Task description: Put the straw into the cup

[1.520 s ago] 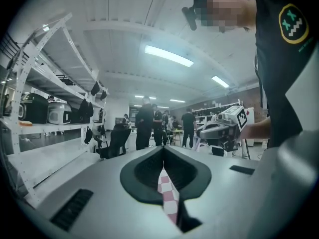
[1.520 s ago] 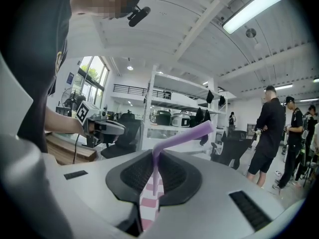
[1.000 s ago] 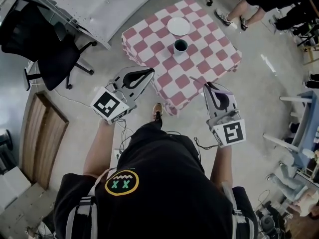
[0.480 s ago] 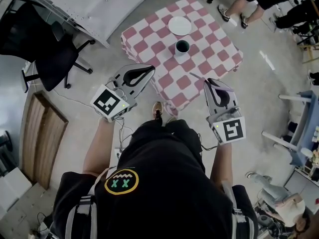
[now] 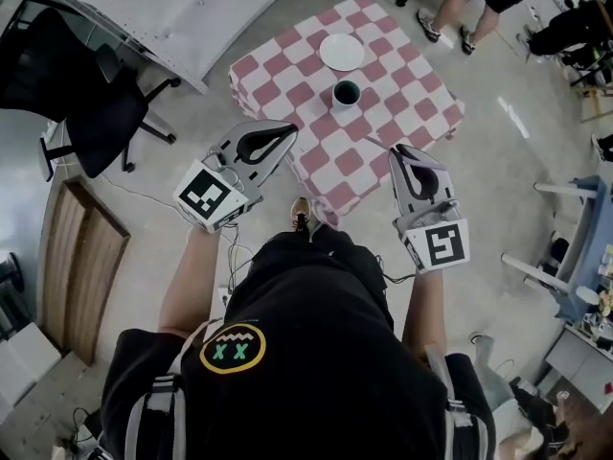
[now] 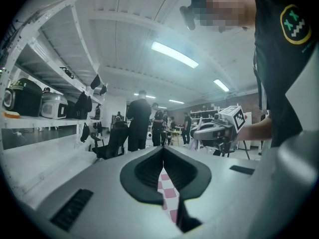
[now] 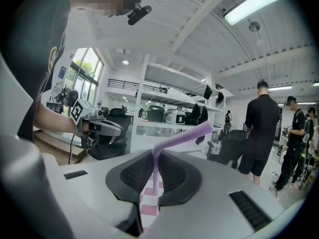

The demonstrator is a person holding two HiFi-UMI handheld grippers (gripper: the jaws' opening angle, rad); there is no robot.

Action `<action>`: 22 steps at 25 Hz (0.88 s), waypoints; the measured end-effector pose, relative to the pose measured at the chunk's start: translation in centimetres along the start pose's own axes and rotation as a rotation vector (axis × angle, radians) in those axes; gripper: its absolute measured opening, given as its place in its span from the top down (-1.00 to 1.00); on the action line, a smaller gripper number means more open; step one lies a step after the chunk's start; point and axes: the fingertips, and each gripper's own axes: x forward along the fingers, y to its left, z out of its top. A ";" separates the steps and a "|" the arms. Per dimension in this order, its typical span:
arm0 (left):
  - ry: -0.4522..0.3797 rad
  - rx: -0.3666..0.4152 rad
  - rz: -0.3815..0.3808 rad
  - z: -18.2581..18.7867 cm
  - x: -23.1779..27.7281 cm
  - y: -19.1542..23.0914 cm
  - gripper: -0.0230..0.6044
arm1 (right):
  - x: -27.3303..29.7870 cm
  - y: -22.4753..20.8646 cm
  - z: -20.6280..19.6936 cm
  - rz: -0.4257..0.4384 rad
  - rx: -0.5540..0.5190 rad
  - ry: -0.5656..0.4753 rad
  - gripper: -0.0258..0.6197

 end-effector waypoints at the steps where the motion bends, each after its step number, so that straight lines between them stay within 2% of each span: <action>1: 0.001 0.000 0.002 0.0 0.2 0.0 0.87 | 0.2 -0.3 0.0 0.001 -0.001 -0.001 0.76; 14: 0.025 -0.006 0.025 -0.3 3.8 0.5 0.87 | 3.5 -4.8 0.3 0.011 -0.063 -0.022 0.76; 22: 0.035 -0.003 0.028 -0.4 5.9 0.9 0.87 | 6.1 -6.8 1.4 0.026 -0.053 -0.083 0.76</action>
